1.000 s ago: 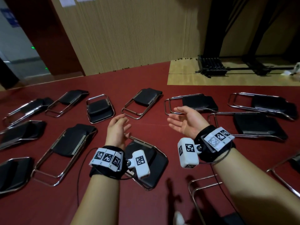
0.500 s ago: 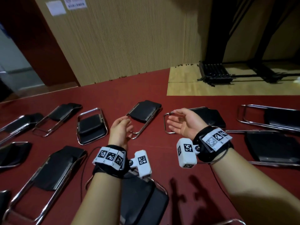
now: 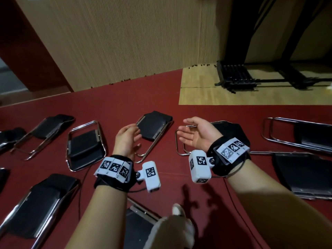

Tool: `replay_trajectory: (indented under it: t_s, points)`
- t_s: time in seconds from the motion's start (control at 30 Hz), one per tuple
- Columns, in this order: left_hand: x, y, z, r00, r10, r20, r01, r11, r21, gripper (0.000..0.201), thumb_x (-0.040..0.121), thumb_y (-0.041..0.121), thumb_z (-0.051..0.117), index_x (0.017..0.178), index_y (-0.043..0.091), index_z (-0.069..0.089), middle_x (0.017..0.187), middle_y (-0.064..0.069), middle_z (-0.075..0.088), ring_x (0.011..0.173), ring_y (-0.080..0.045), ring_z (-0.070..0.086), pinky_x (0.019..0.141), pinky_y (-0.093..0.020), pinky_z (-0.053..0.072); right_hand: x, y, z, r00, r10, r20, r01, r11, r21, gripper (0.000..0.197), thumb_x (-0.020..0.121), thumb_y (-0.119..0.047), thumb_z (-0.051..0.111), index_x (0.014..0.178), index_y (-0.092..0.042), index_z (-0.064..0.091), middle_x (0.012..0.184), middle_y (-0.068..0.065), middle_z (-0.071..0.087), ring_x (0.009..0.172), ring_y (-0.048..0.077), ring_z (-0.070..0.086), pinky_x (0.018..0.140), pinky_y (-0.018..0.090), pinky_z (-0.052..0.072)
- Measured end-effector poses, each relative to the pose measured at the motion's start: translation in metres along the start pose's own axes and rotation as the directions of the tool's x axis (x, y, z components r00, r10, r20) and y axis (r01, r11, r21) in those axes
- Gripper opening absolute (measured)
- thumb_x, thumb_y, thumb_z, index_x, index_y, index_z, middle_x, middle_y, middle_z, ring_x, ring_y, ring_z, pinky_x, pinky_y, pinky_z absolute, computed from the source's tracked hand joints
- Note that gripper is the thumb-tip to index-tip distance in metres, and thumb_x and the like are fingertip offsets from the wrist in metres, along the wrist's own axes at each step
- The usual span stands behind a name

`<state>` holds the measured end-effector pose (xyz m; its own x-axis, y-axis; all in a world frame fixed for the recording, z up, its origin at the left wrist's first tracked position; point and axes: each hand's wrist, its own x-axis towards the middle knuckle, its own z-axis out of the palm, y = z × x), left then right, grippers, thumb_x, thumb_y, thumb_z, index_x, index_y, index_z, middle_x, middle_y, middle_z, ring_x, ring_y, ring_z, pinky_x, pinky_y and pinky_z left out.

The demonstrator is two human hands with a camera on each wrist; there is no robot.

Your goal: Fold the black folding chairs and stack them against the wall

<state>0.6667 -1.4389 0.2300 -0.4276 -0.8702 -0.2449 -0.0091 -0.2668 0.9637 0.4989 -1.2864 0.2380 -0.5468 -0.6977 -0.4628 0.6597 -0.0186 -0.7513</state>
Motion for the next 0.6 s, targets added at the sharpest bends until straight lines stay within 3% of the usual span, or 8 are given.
replay_trajectory:
  t_s: [0.13, 0.2, 0.3, 0.43, 0.6]
  points:
    - [0.089, 0.001, 0.014, 0.999, -0.025, 0.03, 0.026, 0.999, -0.023, 0.016, 0.098, 0.017, 0.051, 0.104, 0.023, 0.064, 0.112, -0.004, 0.069, 0.107, -0.023, 0.065, 0.091, -0.042, 0.046, 0.083, -0.022, 0.021, 1.0, 0.0, -0.021, 0.0, 1.0, -0.014, 0.007, 0.095, -0.019, 0.053, 0.094, -0.014, 0.058, 0.089, 0.01, 0.065, 0.086, 0.027, 0.065, 0.088, 0.041, 0.051]
    - [0.142, 0.004, 0.015, 0.999, -0.036, 0.017, 0.036, 0.999, -0.038, 0.015, 0.098, 0.017, 0.051, 0.103, 0.023, 0.064, 0.111, -0.004, 0.069, 0.104, -0.023, 0.065, 0.095, -0.044, 0.045, 0.135, -0.03, 0.041, 1.0, 0.016, -0.016, -0.017, 0.999, -0.03, 0.007, 0.095, -0.019, 0.053, 0.094, -0.015, 0.057, 0.088, 0.01, 0.064, 0.085, 0.027, 0.065, 0.083, 0.04, 0.052]
    - [0.233, 0.018, 0.008, 0.998, -0.049, -0.027, 0.046, 0.996, -0.08, 0.015, 0.098, 0.016, 0.052, 0.099, 0.024, 0.064, 0.102, -0.001, 0.069, 0.09, -0.018, 0.064, 0.087, -0.039, 0.045, 0.223, -0.047, 0.085, 0.999, 0.033, -0.007, -0.034, 0.996, -0.082, 0.007, 0.096, -0.02, 0.052, 0.095, -0.015, 0.057, 0.089, 0.01, 0.064, 0.085, 0.027, 0.065, 0.078, 0.039, 0.052]
    - [0.346, 0.053, -0.013, 0.994, -0.062, -0.088, 0.052, 0.992, -0.112, 0.015, 0.099, 0.014, 0.051, 0.099, 0.023, 0.062, 0.096, 0.0, 0.067, 0.082, -0.015, 0.063, 0.076, -0.031, 0.044, 0.33, -0.073, 0.155, 0.998, 0.063, 0.026, -0.06, 0.994, -0.096, 0.008, 0.096, -0.02, 0.052, 0.094, -0.015, 0.058, 0.091, 0.011, 0.064, 0.089, 0.028, 0.065, 0.082, 0.039, 0.052]
    - [0.448, 0.088, -0.051, 0.986, -0.08, -0.149, 0.064, 0.992, -0.109, 0.013, 0.098, 0.018, 0.053, 0.1, 0.025, 0.064, 0.103, 0.001, 0.068, 0.094, -0.017, 0.064, 0.088, -0.041, 0.046, 0.426, -0.095, 0.237, 0.988, 0.128, 0.088, -0.118, 0.986, -0.118, 0.008, 0.095, -0.02, 0.053, 0.096, -0.014, 0.058, 0.094, 0.011, 0.065, 0.089, 0.028, 0.065, 0.083, 0.04, 0.053]
